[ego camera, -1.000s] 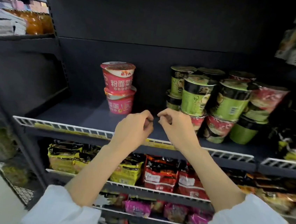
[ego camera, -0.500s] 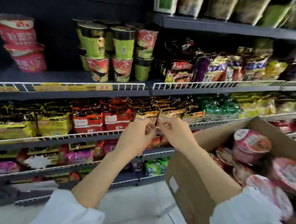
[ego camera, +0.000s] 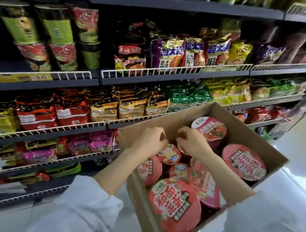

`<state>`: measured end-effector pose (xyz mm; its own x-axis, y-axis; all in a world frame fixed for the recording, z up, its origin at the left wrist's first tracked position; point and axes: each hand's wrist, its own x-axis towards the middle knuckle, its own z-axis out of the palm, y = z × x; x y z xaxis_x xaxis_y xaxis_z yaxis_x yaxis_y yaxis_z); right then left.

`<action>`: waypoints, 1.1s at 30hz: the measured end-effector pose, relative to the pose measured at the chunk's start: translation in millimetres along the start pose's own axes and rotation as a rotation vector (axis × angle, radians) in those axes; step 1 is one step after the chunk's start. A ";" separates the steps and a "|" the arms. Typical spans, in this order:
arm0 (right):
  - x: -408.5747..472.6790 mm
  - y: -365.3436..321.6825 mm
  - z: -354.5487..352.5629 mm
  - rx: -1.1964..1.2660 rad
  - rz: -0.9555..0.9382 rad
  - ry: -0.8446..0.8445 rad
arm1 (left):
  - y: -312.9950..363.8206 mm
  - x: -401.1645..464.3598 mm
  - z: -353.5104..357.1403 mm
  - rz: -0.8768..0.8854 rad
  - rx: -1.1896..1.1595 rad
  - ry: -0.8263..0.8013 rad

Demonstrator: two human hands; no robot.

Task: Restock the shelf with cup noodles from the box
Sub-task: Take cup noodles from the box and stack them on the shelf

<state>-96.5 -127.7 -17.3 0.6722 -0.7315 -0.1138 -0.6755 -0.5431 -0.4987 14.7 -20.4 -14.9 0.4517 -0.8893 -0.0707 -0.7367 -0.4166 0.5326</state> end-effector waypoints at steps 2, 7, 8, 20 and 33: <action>16.0 31.8 -11.5 0.017 0.075 -0.024 | 23.0 24.1 22.1 -0.038 -0.038 -0.044; 45.4 111.6 -37.1 -0.002 0.283 -0.100 | 69.6 86.8 69.6 -0.157 -0.176 -0.125; 49.7 126.8 -40.4 -0.027 0.309 -0.119 | 76.0 99.5 80.3 -0.205 -0.250 -0.155; 84.6 229.0 -59.7 -0.227 0.315 -0.316 | 99.1 189.0 185.5 -0.748 -0.978 -0.182; 91.8 231.4 -63.4 -0.283 0.272 -0.317 | 97.9 148.8 117.3 -0.589 -1.077 0.040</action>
<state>-210.3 -346.7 -88.7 0.4899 -0.7247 -0.4846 -0.8650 -0.4732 -0.1669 -49.2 -215.6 -72.2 0.6042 -0.6038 -0.5201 0.3681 -0.3673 0.8541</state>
